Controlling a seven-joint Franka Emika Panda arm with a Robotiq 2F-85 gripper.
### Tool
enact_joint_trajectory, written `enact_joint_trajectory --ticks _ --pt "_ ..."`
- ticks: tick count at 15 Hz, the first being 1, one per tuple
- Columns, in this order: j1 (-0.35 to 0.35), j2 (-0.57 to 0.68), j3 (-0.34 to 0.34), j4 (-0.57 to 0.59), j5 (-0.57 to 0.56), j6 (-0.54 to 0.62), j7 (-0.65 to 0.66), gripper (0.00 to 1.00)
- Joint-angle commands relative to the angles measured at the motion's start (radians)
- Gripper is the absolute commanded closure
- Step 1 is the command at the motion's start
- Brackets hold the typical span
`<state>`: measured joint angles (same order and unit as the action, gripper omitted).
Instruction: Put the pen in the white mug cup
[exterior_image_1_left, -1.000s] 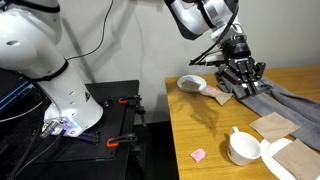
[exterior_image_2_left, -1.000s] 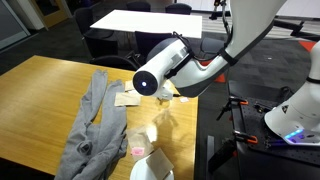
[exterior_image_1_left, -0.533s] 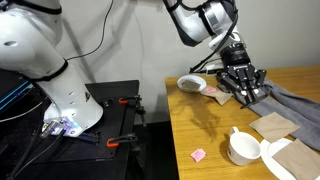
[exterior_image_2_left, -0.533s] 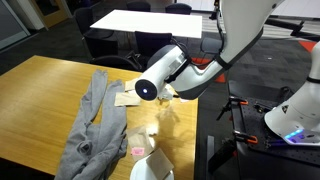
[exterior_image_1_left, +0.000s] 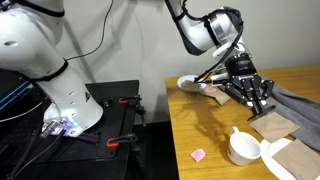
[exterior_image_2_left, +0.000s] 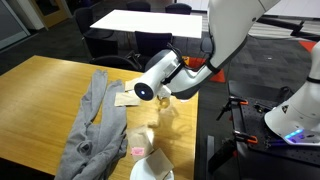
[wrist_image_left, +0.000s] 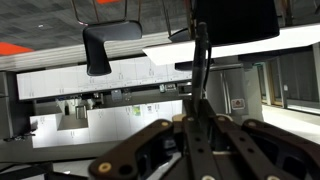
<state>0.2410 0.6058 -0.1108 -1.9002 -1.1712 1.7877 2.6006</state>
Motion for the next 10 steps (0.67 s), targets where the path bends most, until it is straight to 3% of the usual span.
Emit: enact_joint_trajectory --ticks 1,2,10 --pt "0.016 0.058 -0.023 0.048 0.0 -0.03 0.0 0.97" --pt "-0.038 0.072 0.036 0.055 -0.023 -0.046 0.0 0.97" --pt "-0.069 0.204 0.061 0.126 -0.019 -0.063 -0.018 0.97"
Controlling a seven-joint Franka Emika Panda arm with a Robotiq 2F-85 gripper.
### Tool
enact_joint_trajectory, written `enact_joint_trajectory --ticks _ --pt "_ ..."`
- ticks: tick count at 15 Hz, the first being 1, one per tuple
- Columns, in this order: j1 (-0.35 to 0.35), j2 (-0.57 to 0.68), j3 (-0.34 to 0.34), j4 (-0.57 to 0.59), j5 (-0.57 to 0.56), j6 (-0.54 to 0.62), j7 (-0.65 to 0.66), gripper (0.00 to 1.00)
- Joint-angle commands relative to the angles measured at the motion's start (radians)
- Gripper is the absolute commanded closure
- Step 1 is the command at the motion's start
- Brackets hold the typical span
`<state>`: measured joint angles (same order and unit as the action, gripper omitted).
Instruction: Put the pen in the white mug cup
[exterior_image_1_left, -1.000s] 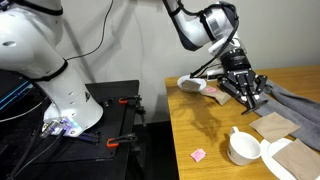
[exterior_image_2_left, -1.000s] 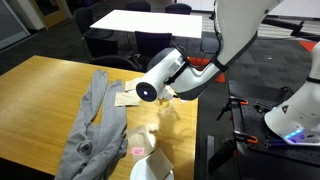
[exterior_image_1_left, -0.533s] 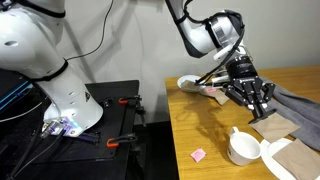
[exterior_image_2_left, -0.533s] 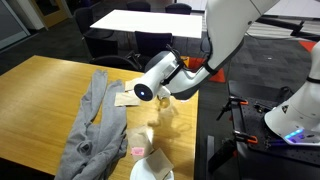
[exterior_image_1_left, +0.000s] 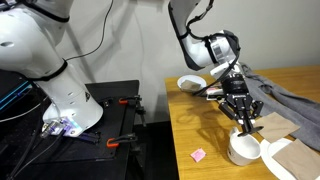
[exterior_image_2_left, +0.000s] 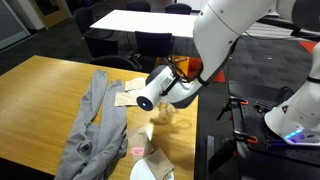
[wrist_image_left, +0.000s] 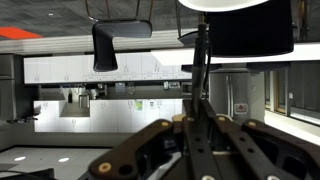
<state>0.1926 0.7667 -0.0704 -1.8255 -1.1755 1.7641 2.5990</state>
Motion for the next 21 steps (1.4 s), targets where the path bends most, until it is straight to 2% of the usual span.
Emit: enact_joint_trajectory --ticks 1,10,11,12,14,15,21 --pt "-0.021 0.056 0.021 0.06 -0.015 -0.037 -0.014 0.97" --pt "-0.02 0.143 0.022 0.127 -0.018 -0.025 -0.016 0.97" --pt "-0.019 0.152 0.023 0.133 -0.015 -0.028 -0.016 0.86" --pt "-0.019 0.161 0.023 0.139 -0.014 -0.03 -0.019 0.64" --pt "-0.019 0.174 0.024 0.148 -0.011 -0.028 -0.02 0.6" --pt "-0.02 0.179 0.024 0.152 -0.01 -0.027 -0.021 0.55" --pt "-0.021 0.155 0.026 0.134 -0.004 -0.021 -0.018 0.1"
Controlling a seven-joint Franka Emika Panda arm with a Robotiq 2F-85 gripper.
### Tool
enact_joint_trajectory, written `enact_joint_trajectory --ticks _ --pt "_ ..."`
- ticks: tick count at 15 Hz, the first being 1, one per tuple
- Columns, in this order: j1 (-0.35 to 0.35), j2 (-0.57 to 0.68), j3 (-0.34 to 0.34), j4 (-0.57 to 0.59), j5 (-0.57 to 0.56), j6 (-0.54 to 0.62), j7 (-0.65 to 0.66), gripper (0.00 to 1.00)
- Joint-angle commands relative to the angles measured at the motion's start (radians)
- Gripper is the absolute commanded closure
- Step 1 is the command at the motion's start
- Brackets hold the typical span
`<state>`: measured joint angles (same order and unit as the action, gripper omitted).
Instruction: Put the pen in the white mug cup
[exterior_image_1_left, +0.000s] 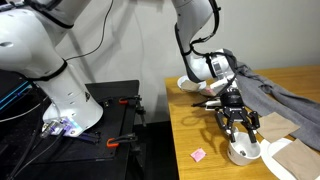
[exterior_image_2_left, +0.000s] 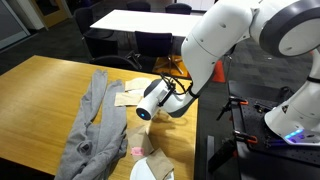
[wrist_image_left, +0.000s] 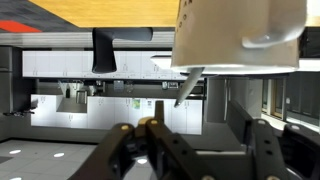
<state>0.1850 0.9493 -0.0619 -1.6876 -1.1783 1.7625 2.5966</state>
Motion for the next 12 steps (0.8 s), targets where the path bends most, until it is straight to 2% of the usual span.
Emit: enact_joint_trajectory --ticks 1,2,12 --pt "-0.014 -0.045 0.018 -0.016 -0.001 -0.019 -0.013 0.03" --pt "-0.014 -0.063 0.018 -0.029 -0.002 -0.019 -0.013 0.0" --pt "-0.013 -0.311 0.036 -0.152 0.002 -0.11 -0.063 0.0"
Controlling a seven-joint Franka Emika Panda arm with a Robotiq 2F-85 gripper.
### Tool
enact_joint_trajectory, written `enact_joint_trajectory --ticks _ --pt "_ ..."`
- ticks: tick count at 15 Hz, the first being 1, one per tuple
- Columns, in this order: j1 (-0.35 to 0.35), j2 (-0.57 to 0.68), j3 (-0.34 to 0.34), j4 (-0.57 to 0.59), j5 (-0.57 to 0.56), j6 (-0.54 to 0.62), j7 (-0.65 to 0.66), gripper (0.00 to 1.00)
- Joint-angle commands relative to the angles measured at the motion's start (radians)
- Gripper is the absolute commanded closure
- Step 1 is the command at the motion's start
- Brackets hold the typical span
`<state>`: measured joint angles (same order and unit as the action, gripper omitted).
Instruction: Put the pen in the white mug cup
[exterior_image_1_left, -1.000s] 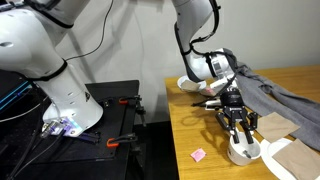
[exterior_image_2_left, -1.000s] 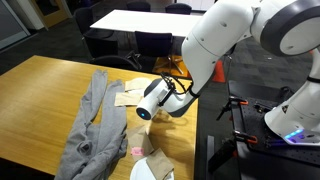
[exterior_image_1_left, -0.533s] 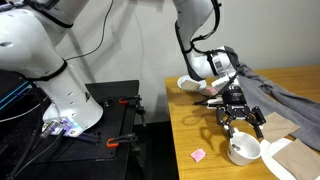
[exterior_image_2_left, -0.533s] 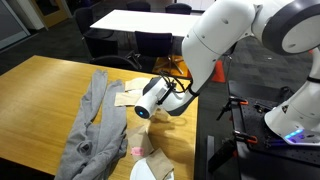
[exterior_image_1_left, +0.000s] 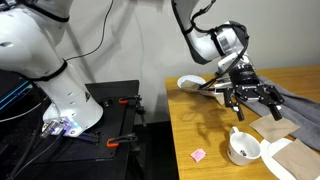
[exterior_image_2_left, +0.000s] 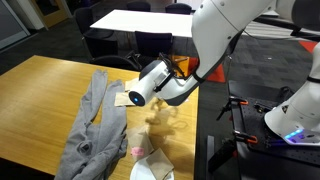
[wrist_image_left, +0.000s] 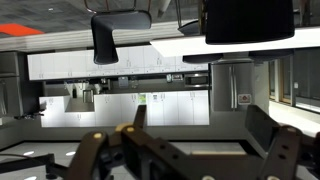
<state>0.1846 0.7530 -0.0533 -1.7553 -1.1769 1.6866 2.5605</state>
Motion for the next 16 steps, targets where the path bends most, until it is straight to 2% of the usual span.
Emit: enact_joint_trajectory --ticks 1,10,12,13,16 --pt "-0.013 -0.146 0.032 -0.101 0.0 -0.044 -0.027 0.0" --pt "-0.034 -0.336 0.072 -0.202 0.008 -0.068 -0.022 0.0" --pt "-0.043 -0.356 0.081 -0.225 0.01 -0.044 -0.039 0.0" --pt "-0.037 -0.302 0.075 -0.171 -0.004 -0.066 -0.008 0.0" --pt "-0.041 -0.318 0.084 -0.193 -0.002 -0.065 -0.018 0.0"
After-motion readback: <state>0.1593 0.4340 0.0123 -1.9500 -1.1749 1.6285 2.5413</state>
